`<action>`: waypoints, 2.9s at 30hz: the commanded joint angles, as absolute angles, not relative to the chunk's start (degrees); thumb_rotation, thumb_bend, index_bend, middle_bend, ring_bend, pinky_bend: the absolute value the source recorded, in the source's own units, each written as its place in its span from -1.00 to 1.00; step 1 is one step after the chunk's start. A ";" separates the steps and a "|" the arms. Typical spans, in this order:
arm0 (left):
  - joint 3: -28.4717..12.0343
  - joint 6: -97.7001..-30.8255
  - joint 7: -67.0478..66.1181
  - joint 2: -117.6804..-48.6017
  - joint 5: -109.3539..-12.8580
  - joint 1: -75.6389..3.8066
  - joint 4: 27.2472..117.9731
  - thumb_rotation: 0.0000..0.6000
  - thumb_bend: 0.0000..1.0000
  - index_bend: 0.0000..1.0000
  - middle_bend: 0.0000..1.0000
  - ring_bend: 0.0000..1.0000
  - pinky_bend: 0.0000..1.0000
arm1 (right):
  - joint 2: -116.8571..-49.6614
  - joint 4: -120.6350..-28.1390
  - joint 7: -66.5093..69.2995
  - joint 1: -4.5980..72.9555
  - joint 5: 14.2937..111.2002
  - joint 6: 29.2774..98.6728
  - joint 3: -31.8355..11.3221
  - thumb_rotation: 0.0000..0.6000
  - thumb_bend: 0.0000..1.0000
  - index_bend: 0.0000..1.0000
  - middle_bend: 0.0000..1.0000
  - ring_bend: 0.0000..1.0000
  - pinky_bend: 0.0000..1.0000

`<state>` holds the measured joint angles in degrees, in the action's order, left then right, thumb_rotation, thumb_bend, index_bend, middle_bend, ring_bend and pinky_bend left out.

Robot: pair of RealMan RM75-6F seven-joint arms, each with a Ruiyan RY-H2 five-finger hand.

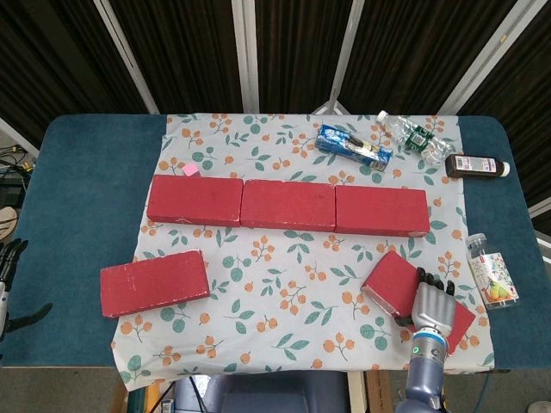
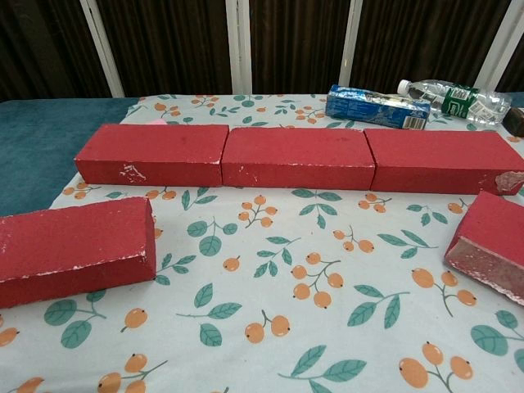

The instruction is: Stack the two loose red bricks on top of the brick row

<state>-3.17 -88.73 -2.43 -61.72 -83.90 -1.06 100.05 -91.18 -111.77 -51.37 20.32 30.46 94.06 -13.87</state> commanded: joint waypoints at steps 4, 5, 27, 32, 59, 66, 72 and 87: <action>-3.22 -88.77 -2.22 -61.66 -83.78 -1.01 100.00 1.00 -0.99 -0.91 -0.93 -1.00 -0.73 | -90.19 -114.02 -51.79 20.81 31.94 95.24 -14.09 1.00 -0.70 -0.44 -0.17 -0.27 -1.00; -3.23 -88.77 -2.18 -61.64 -83.75 -1.00 100.00 1.00 -0.99 -0.91 -0.93 -1.00 -0.73 | -89.99 -114.49 -51.94 20.92 32.11 95.50 -14.24 1.00 -0.70 -0.44 -0.17 -0.25 -1.00; -3.24 -88.65 -3.28 -61.89 -83.48 -1.04 100.17 1.00 -0.99 -0.91 -0.94 -1.00 -0.73 | -86.83 -122.73 -64.14 31.51 30.73 100.19 -25.06 1.00 -0.70 -0.40 -0.17 -0.13 -0.57; -3.29 -88.56 -4.18 -62.17 -83.32 -1.14 100.20 1.00 -0.99 -0.91 -0.95 -1.00 -0.73 | -88.43 -121.89 -68.83 37.21 27.95 100.09 -29.00 1.00 -0.70 -0.38 -0.17 -0.13 -0.57; -3.82 -89.36 -15.09 -65.51 -80.27 -1.13 101.67 1.00 -0.99 -0.91 -0.96 -1.00 -0.73 | -90.78 -93.52 -78.64 59.16 5.56 72.52 -36.50 1.00 -0.70 -0.35 -0.17 -0.13 -0.57; -3.97 -89.46 -16.73 -66.08 -79.77 -1.19 101.85 1.00 -0.99 -0.91 -0.96 -1.00 -0.73 | -90.35 -87.76 -79.42 62.33 1.15 68.44 -36.60 1.00 -0.70 -0.35 -0.17 -0.13 -0.57; -4.16 -89.53 -18.17 -66.68 -79.26 -1.29 101.78 1.00 -0.99 -0.91 -0.96 -1.00 -0.73 | -89.89 -85.20 -79.09 63.58 0.03 64.34 -34.61 1.00 -0.70 -0.35 -0.17 -0.13 -0.57; -4.63 -90.82 -21.81 -68.23 -78.16 -1.02 102.43 1.00 -0.99 -0.91 -0.97 -1.00 -0.73 | -88.28 -80.89 -73.60 64.96 -1.26 54.58 -31.01 1.00 -0.70 -0.35 -0.17 -0.13 -0.57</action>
<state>-4.62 -90.81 -21.79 -68.21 -78.18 -1.03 102.43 -88.47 -81.30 -74.11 64.85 -1.14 55.11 -31.37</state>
